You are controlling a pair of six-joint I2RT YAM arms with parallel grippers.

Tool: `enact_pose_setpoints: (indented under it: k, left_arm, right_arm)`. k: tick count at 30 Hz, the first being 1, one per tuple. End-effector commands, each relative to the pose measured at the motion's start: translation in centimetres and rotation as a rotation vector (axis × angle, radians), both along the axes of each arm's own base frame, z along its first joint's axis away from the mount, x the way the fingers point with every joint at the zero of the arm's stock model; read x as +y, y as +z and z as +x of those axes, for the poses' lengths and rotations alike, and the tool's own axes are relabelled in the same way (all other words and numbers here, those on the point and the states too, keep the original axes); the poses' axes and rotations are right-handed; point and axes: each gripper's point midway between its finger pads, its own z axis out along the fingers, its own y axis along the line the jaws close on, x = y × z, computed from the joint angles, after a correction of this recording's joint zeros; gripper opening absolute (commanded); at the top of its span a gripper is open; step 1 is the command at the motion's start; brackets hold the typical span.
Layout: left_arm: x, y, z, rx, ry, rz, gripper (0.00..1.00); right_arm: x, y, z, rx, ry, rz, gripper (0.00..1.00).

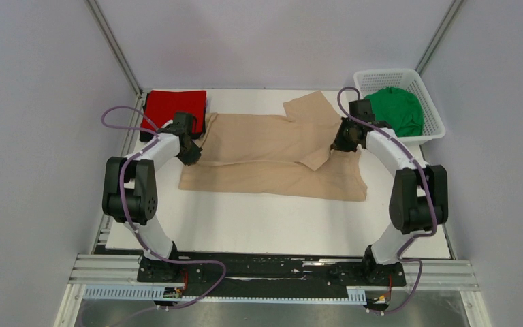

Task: Fold and stack the t-shirts
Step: Fold the flattened tshirt in 1/3 of the way

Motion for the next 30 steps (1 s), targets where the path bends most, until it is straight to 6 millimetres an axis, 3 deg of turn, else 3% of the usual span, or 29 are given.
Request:
enact_pose_setpoints:
  k: [1,2,4,6,8,9,11,14,15,16,19,21,26,30]
  left_arm:
    - [0.3,2.8,4.7,-0.107,-0.006,-0.004,0.53]
    - [0.4,2.9,4.9,-0.101,-0.010,0.000,0.83]
    - [0.5,4.9,5.9,-0.130,-0.023,0.005,0.98]
    - [0.4,7.0,6.2,-0.159,-0.038,0.008,1.00]
    - [0.1,8.5,5.8,-0.193,-0.060,-0.005,1.00]
    - [-0.1,8.0,5.2,-0.184,-0.069,-0.014,1.00]
    - [-0.3,8.6,3.8,-0.203,-0.091,-0.026,1.00]
    - [-1.7,6.6,1.3,-0.171,-0.173,-0.083,1.00]
    - [-2.3,6.9,1.4,-0.202,-0.200,-0.099,1.00]
    - [-3.3,5.8,0.4,-0.182,-0.246,-0.135,1.00]
    - [-5.7,5.1,0.0,-0.210,-0.346,-0.181,1.00]
    - [-7.2,4.0,-0.3,-0.192,-0.395,-0.186,1.00]
    - [-6.7,0.0,-0.9,-0.088,-0.379,-0.148,1.00]
    - [-7.3,-2.7,-3.3,0.001,-0.412,-0.180,1.00]
  right_arm:
    - [0.3,0.5,6.4,-0.060,-0.006,0.012,0.21]
    - [0.1,0.7,7.4,-0.060,-0.015,0.004,0.35]
    - [0.0,2.3,9.0,-0.081,-0.027,-0.008,0.59]
    - [0.0,3.2,8.6,-0.087,-0.033,-0.005,0.74]
    - [0.0,3.4,7.1,-0.090,-0.037,0.006,0.94]
    - [0.1,3.2,6.0,-0.083,-0.033,0.013,0.99]
    - [0.5,2.0,3.1,-0.053,-0.020,0.033,1.00]
    - [1.9,0.3,-0.8,-0.032,0.032,0.069,1.00]
    - [2.7,0.0,-1.8,-0.034,0.059,0.090,1.00]
    - [3.4,-0.5,-2.8,-0.025,0.085,0.107,1.00]
    - [4.7,-2.4,-4.6,0.020,0.130,0.101,1.00]
    - [4.6,-4.1,-5.2,0.065,0.106,0.084,1.00]
    - [2.9,-7.2,-6.3,0.142,0.005,0.018,1.00]
    - [1.8,-9.3,-9.9,0.238,-0.029,-0.006,1.00]
